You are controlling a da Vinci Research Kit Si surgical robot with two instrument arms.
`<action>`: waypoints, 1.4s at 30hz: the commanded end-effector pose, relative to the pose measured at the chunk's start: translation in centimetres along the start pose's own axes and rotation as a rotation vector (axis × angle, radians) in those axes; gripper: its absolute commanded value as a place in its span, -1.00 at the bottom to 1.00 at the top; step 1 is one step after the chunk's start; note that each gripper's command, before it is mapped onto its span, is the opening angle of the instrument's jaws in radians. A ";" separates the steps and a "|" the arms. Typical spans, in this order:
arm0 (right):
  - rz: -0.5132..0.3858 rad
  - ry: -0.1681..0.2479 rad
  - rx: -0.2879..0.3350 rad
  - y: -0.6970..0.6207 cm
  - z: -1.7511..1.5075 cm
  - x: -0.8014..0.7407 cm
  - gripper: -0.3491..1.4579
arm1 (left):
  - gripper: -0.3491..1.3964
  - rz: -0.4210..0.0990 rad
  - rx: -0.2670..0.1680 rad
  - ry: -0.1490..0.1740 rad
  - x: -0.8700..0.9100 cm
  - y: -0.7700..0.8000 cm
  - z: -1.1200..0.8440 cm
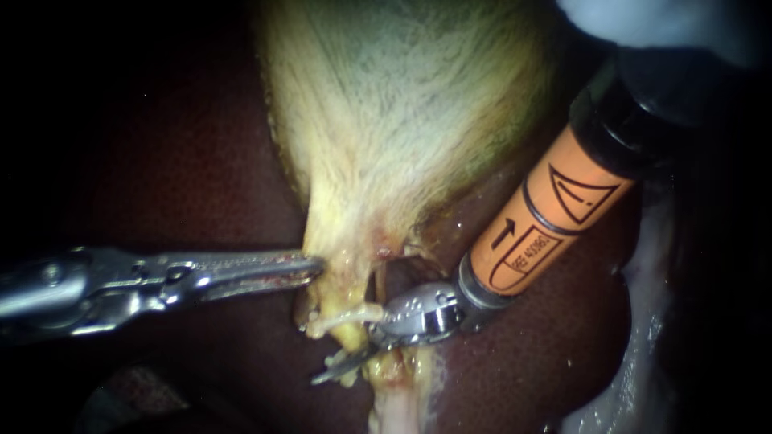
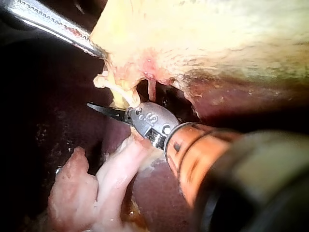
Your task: Go to the cutting position left tube
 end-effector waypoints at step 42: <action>-0.049 -0.006 0.005 -0.04 -0.03 0.05 0.73 | -1.00 0.001 0.001 0.000 0.03 0.06 0.03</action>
